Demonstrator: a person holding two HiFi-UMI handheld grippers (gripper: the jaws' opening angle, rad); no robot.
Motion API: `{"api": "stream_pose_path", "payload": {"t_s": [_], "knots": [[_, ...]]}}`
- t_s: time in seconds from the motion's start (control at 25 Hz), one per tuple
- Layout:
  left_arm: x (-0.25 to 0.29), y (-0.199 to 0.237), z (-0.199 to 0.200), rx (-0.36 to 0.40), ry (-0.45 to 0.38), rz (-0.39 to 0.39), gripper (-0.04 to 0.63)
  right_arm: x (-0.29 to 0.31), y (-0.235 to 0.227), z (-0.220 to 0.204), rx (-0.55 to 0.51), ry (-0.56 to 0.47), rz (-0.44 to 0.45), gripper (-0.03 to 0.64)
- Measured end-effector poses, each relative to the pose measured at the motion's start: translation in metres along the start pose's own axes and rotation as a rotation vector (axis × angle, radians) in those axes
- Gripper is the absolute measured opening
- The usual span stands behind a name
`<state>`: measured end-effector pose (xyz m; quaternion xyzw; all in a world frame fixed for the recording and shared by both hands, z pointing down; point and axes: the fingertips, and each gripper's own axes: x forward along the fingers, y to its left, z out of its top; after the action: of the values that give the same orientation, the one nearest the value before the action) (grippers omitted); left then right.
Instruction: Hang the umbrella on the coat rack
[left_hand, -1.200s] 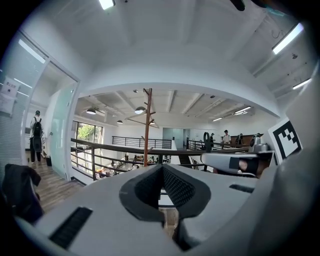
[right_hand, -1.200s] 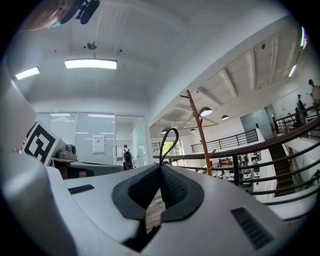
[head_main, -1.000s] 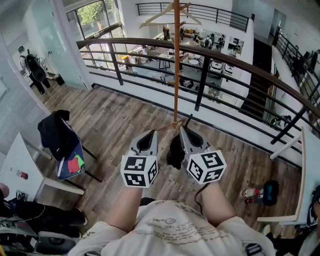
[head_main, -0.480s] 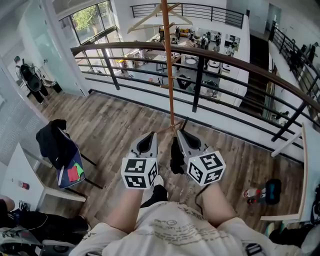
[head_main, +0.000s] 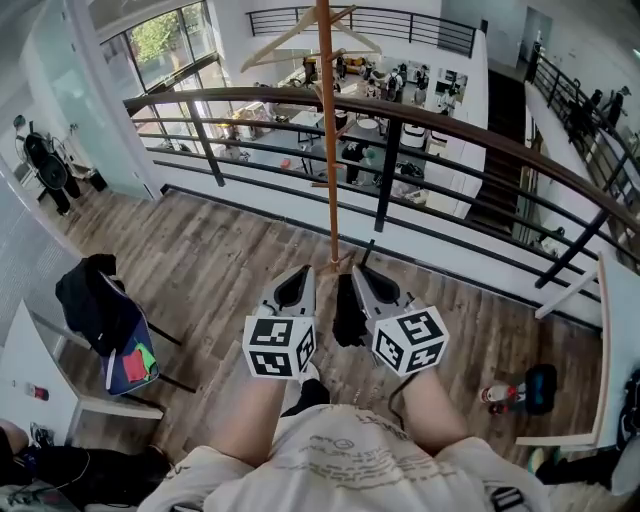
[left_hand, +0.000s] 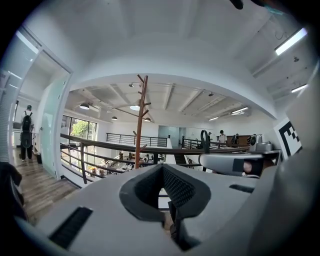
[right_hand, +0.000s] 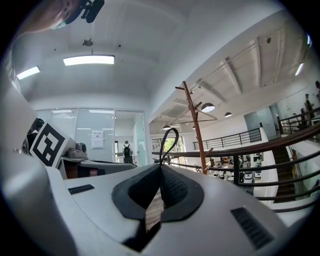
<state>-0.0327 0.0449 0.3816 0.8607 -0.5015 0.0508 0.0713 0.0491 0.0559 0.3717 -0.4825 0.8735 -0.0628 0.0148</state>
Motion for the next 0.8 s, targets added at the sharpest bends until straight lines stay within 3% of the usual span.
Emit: {"api": "stream_pose_path", "payload": {"t_s": [0.2,0.8], "knots": [[0.042,0.038,0.018,-0.032,-0.011,-0.023,-0.002,0.048,-0.021,0.008,0.0,-0.008,-0.03,0.002],[0.184,0.131,0.036,-0.031,0.002,-0.143,-0.002,0.188,-0.102,0.004,-0.014,0.024,-0.154,0.002]]}}
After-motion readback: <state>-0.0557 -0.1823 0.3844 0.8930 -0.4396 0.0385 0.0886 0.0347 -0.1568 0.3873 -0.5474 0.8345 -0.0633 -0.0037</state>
